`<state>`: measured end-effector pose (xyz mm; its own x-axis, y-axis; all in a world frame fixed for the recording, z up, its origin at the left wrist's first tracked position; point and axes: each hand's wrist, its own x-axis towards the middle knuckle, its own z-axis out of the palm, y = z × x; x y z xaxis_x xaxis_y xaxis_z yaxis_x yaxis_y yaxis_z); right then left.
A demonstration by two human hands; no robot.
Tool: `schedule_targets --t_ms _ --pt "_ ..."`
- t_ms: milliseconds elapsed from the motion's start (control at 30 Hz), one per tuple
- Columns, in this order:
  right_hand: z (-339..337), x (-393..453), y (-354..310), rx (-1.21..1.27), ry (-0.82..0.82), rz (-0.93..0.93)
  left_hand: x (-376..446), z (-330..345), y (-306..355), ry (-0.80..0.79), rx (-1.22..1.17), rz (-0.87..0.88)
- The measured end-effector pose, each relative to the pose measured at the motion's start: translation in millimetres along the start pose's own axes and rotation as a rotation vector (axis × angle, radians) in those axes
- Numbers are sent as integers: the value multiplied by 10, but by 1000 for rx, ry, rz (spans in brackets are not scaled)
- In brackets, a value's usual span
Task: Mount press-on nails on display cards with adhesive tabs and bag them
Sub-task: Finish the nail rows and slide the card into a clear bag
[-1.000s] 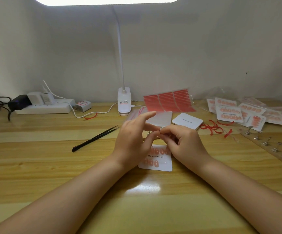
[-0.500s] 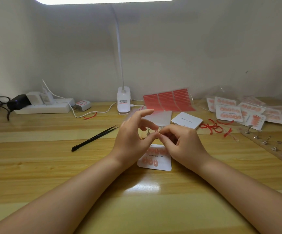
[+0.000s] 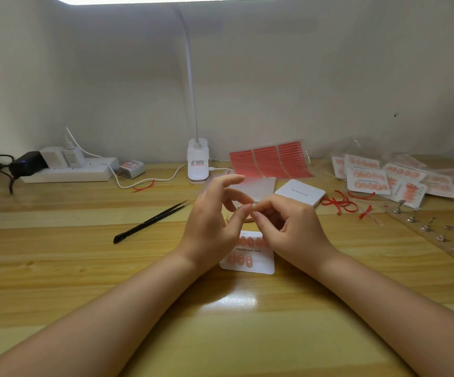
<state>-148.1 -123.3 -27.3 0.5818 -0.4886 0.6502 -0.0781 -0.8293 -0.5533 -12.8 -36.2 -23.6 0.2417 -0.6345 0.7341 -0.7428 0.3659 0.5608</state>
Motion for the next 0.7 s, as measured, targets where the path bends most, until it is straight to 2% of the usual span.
schedule_targets --t_ms 267,700 --pt "-4 4 8 -52 -19 -36 4 -6 -2 -67 -142 -138" --pt "-6 14 12 -99 -6 -46 26 -2 -21 -31 -248 -266"
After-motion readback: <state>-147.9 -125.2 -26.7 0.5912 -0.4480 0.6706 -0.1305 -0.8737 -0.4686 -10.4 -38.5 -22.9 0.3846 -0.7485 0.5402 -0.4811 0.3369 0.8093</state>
